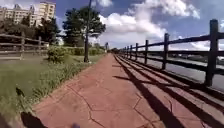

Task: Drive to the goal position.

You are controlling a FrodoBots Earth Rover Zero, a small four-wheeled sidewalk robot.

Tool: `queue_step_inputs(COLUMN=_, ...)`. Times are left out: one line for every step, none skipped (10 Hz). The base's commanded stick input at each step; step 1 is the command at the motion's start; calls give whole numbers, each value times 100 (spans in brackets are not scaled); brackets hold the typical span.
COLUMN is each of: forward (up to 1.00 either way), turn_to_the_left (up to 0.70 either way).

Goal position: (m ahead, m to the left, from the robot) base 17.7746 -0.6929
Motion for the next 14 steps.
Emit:
queue_step_inputs(forward=85, turn_to_the_left=0)
queue_step_inputs(forward=85, turn_to_the_left=0)
queue_step_inputs(forward=85, turn_to_the_left=0)
queue_step_inputs(forward=85, turn_to_the_left=0)
queue_step_inputs(forward=85, turn_to_the_left=0)
queue_step_inputs(forward=85, turn_to_the_left=0)
queue_step_inputs(forward=85, turn_to_the_left=0)
queue_step_inputs(forward=85, turn_to_the_left=0)
queue_step_inputs(forward=85, turn_to_the_left=0)
queue_step_inputs(forward=85, turn_to_the_left=0)
queue_step_inputs(forward=85, turn_to_the_left=0)
queue_step_inputs(forward=85, turn_to_the_left=0)
queue_step_inputs(forward=85, turn_to_the_left=0)
queue_step_inputs(forward=85, turn_to_the_left=0)
